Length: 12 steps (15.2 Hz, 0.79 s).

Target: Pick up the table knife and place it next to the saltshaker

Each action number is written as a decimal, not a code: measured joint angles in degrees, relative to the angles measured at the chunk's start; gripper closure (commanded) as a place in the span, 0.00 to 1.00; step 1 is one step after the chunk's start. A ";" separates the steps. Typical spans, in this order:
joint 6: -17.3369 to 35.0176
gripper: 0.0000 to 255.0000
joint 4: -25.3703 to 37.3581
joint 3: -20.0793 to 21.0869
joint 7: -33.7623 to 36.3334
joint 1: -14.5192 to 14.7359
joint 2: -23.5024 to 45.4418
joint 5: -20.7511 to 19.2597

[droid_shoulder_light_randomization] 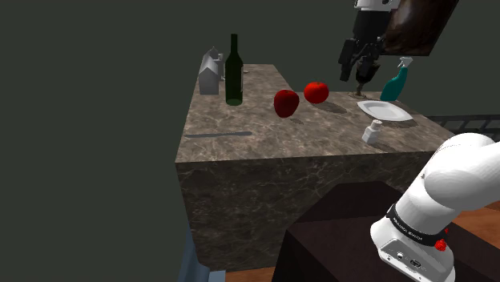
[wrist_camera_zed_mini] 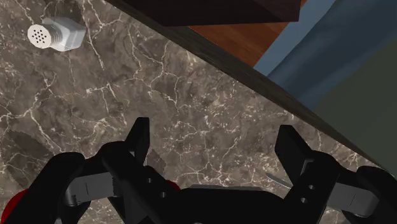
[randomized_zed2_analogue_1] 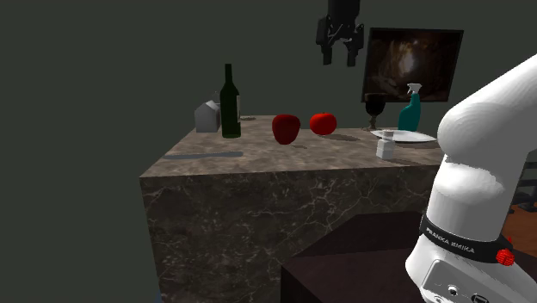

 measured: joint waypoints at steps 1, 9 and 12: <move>0.00 0.00 0.00 0.00 0.00 0.00 0.00 0.00; 10.02 0.00 2.73 -0.93 -9.46 3.54 13.03 -0.89; 13.28 0.00 4.97 -0.67 -13.01 5.08 18.61 -0.87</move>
